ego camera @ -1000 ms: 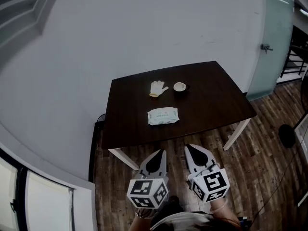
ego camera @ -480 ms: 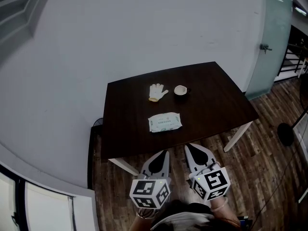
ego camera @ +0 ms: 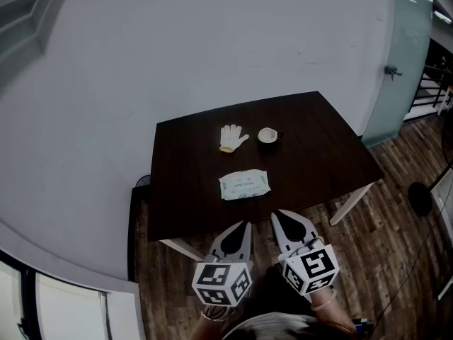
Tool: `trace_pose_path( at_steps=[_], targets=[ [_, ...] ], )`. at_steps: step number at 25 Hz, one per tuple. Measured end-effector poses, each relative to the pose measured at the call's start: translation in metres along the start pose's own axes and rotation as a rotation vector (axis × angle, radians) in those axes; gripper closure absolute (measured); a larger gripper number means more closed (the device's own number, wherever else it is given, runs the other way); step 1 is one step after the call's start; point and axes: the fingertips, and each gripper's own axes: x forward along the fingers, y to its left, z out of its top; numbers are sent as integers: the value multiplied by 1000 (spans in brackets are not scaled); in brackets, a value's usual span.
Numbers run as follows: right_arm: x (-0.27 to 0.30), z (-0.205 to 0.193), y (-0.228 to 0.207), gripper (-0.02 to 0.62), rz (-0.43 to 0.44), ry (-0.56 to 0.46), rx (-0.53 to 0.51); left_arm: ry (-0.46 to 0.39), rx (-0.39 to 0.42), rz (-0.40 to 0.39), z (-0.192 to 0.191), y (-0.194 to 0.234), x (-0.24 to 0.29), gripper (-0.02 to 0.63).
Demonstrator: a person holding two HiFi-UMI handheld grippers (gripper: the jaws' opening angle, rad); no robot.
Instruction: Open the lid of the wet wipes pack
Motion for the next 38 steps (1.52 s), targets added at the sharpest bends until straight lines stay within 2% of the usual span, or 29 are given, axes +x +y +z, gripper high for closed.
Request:
trace_pose_path(
  at_steps=[19,30,38],
  targets=[
    [117,-28,-67,588,76,108,-57,18,-35,65,1,72,114,592],
    [192,-59,-96,551,176,209,-122,64,-72,105,-25,118,178,592],
    [232,-82,-107,538,276,266,-188,82,-142,173,-43,153,215,592]
  ],
)
